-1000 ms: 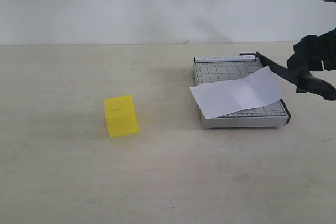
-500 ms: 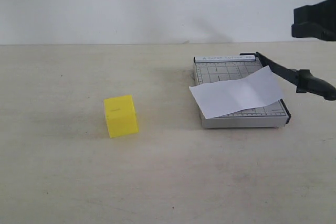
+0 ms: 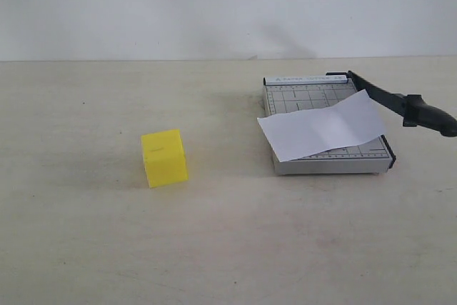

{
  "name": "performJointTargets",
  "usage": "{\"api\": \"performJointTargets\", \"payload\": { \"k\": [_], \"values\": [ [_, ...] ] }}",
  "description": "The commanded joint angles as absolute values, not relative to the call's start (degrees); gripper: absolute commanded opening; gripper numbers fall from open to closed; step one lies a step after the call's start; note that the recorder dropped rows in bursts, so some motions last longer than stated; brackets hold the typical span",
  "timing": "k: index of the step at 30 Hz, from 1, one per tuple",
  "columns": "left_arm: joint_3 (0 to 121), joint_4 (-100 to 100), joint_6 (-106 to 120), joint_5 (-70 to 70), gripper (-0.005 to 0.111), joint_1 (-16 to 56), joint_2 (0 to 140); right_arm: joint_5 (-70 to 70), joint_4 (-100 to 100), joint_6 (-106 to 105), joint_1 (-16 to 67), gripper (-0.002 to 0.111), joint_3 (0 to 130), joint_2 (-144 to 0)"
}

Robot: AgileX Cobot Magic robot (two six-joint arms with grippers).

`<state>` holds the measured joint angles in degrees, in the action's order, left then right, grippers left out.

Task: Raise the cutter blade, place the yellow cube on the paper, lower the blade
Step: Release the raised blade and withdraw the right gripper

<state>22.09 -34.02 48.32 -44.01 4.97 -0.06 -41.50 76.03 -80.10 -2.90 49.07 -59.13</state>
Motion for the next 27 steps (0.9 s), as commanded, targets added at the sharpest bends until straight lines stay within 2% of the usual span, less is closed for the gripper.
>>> {"api": "performJointTargets", "payload": {
  "k": [1,9,19,21,23,26,27],
  "values": [
    [21.4,-37.0,51.2,-39.6,0.058,5.2,0.0,-34.3,78.1,-83.9,-2.8,0.000,39.2,-47.6],
    [21.4,-37.0,51.9,-38.5,0.058,5.2,0.0,-18.7,78.1,-81.3,-2.8,0.000,20.0,-28.5],
    [21.4,-46.1,59.6,-31.5,0.056,5.2,6.7,-14.3,78.1,-69.0,-2.8,0.000,17.8,-21.9],
    [21.4,-46.9,62.5,-31.9,0.048,5.2,9.6,-14.3,78.1,-69.0,-2.8,0.000,17.8,-21.9],
    [21.4,-51.2,65.9,-32.4,0.033,5.2,13.6,-14.3,78.1,-69.0,-2.8,0.000,17.8,-21.9],
    [21.4,-68.1,81.0,-32.8,0.009,5.2,19.1,-14.3,78.1,-69.0,-2.8,0.000,17.8,-21.9],
    [21.4,-73.4,86.9,-32.8,0.004,5.2,21.1,-13.9,78.1,-69.0,-2.8,0.000,17.8,-21.9]
  ]
}}
